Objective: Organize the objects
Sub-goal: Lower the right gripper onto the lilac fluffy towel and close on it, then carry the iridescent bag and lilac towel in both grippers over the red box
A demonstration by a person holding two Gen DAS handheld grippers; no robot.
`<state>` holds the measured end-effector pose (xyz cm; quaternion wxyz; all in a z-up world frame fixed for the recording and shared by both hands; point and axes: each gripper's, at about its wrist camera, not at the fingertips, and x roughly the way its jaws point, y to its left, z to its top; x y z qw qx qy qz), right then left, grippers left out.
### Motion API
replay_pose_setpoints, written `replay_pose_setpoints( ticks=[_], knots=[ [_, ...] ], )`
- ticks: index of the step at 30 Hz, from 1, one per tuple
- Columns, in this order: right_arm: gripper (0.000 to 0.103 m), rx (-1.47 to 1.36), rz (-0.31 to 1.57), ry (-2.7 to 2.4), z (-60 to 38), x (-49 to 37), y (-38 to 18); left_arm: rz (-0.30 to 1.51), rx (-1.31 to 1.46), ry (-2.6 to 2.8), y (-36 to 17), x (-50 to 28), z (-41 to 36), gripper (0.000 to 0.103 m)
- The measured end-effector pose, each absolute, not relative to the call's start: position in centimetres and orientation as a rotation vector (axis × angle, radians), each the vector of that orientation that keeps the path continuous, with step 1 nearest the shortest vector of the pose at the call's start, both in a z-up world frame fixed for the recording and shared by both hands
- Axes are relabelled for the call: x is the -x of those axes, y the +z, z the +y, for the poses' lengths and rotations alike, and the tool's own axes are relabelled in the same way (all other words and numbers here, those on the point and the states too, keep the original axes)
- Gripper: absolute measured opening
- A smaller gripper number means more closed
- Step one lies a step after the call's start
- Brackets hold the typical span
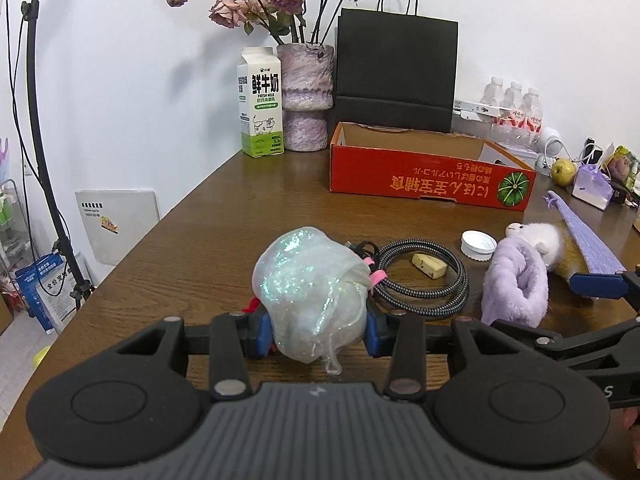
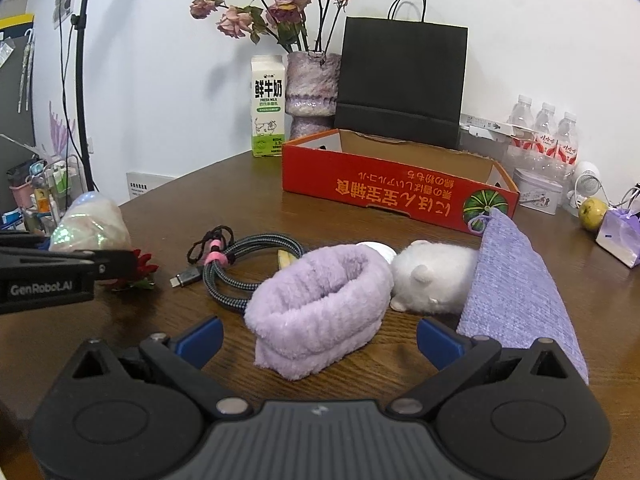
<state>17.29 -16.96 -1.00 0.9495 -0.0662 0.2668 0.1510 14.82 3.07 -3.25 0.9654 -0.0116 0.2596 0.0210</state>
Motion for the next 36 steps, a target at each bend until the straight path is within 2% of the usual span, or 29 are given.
replay_pose_setpoints(
  ticks=[5, 8, 11, 13, 17, 19, 22, 36],
  knots=[
    [0.103, 0.144, 0.546, 0.285, -16.5, -18.2, -1.2, 0.523, 0.028, 0.043, -3.2, -15.4, 3.7, 0.042],
    [0.099, 0.146, 0.55, 0.279, -16.2, -18.8, -1.3, 0.526, 0.032, 0.044, -3.3, -15.7, 4.0, 0.043],
    [0.088, 0.142, 0.56, 0.276, -16.0, -19.2, -1.4, 0.529, 0.036, 0.042, -3.3, -15.9, 4.4, 0.043],
    [0.07, 0.14, 0.568, 0.272, -15.9, -19.5, -1.5, 0.529, 0.039, 0.041, -3.3, -16.0, 4.5, 0.043],
    [0.05, 0.141, 0.565, 0.257, -16.0, -19.5, -1.4, 0.528, 0.038, 0.04, -3.2, -16.2, 4.6, 0.043],
    [0.035, 0.131, 0.559, 0.253, -16.2, -19.3, -1.3, 0.528, 0.036, 0.04, -3.2, -16.3, 4.6, 0.043],
    [0.028, 0.118, 0.553, 0.262, -16.6, -19.1, -1.1, 0.527, 0.036, 0.037, -3.0, -16.4, 4.5, 0.043],
    [0.025, 0.088, 0.489, 0.306, -18.3, -17.4, 0.8, 0.497, 0.011, 0.016, -1.2, -15.6, 2.4, 0.043]
  ],
)
